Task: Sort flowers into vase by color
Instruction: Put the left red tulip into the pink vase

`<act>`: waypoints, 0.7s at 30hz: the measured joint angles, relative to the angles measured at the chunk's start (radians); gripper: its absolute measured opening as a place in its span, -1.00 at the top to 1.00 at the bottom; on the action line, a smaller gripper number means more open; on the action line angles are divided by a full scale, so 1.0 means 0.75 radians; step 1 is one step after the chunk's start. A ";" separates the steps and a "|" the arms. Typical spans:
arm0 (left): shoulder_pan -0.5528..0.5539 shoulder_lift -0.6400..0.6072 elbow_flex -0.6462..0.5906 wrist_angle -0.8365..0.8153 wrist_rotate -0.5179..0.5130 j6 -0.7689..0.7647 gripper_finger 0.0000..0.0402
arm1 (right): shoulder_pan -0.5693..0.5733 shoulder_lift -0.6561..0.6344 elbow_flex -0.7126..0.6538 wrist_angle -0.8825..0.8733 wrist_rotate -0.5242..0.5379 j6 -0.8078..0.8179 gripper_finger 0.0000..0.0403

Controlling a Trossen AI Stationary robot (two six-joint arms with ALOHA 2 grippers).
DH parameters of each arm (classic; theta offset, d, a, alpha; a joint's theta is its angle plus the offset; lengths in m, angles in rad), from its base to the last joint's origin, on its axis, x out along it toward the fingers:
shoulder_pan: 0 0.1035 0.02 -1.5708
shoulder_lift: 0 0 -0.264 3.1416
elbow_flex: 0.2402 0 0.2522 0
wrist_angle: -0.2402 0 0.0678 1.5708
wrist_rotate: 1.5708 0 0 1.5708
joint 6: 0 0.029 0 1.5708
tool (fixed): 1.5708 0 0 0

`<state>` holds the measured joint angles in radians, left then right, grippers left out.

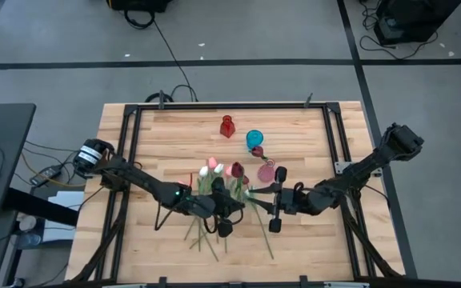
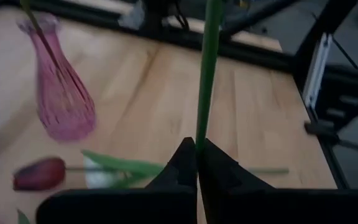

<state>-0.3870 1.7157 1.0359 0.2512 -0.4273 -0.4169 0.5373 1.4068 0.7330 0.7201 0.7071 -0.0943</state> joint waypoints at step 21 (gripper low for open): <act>0.000 0.045 0.000 -0.043 0.138 -0.049 0.99 | -0.033 -0.026 0.001 0.101 -0.064 -0.083 0.33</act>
<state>-0.3870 1.7493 1.0359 0.2186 -0.3236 -0.4535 0.5127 1.3876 0.7334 0.7959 0.6593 -0.1566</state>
